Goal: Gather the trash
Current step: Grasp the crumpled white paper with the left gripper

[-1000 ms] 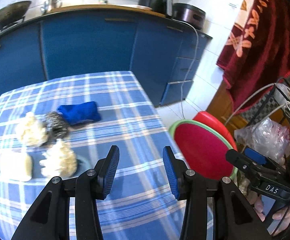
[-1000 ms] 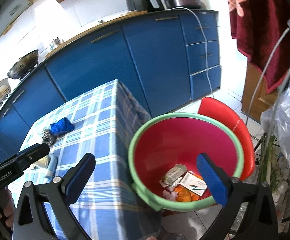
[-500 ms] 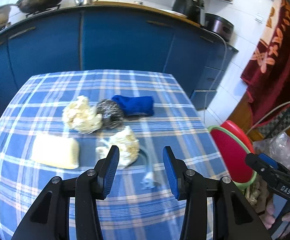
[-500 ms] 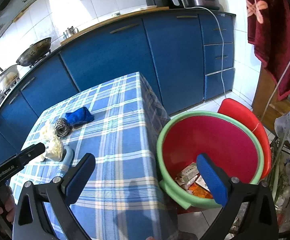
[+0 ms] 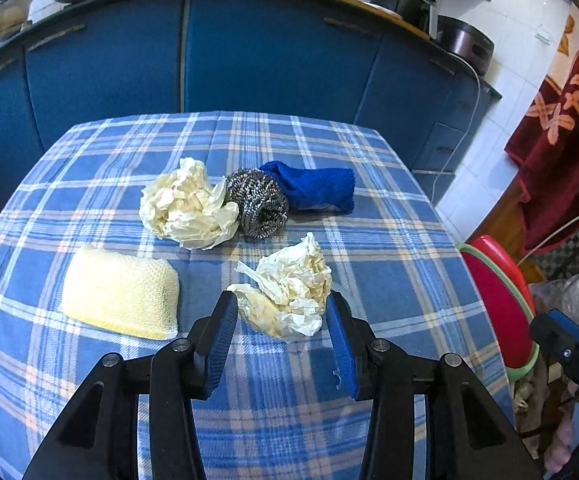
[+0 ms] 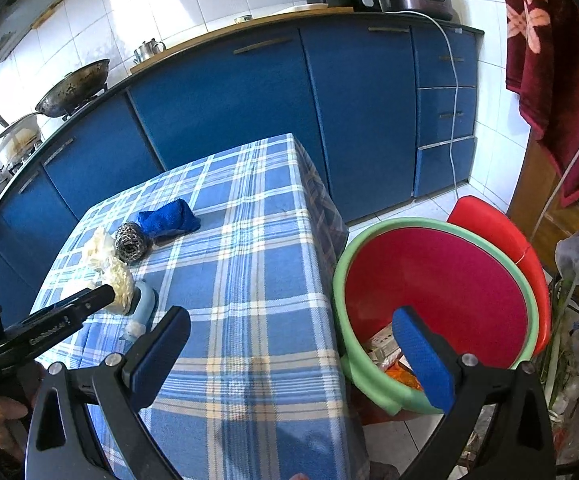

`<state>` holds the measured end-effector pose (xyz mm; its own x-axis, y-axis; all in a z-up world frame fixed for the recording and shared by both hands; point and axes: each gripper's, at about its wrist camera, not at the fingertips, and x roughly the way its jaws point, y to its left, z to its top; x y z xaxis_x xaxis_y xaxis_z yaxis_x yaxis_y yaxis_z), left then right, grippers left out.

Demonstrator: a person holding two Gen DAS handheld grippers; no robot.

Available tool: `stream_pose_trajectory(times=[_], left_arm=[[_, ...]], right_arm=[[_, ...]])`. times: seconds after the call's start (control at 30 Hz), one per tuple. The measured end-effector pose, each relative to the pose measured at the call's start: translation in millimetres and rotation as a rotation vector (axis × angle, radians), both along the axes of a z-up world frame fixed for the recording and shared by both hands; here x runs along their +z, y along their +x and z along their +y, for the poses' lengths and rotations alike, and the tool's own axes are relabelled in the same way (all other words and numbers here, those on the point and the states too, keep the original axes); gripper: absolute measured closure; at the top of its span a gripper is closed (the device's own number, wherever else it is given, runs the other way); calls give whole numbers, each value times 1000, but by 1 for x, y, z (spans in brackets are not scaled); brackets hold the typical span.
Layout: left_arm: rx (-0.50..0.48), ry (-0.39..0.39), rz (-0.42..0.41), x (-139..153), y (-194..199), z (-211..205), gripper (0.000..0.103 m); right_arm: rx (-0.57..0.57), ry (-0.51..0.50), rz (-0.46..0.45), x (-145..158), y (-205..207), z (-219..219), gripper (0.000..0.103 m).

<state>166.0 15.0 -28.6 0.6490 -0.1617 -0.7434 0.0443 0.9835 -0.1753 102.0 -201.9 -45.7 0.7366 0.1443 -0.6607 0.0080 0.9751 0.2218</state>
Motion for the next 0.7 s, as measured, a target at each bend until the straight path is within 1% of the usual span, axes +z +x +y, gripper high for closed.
stream_pose_trajectory(times=[0.27,0.3,0.33,0.5,0.57,0.7], left_arm=[[0,-15,9,-8,4,2,56],[-2,-16,7,-9,4,2,58],[-6,-17,5,-9,4,2,65],[-25,-30,-17,-6,2,1,80],[-25,-42,-24,-4,-1,2,82],[-25,-64,-47,3,-8,6,83]], right_arm=[[0,-4,5,-1,1,2,0],[1,-4,5,-1,1,2,0],[2,-4,5,-1,1,2,0],[8,-8,7,-3,1,5,0],[11,-9,7,-3,1,7,0],[18,-13,4,-2,2,12,0]])
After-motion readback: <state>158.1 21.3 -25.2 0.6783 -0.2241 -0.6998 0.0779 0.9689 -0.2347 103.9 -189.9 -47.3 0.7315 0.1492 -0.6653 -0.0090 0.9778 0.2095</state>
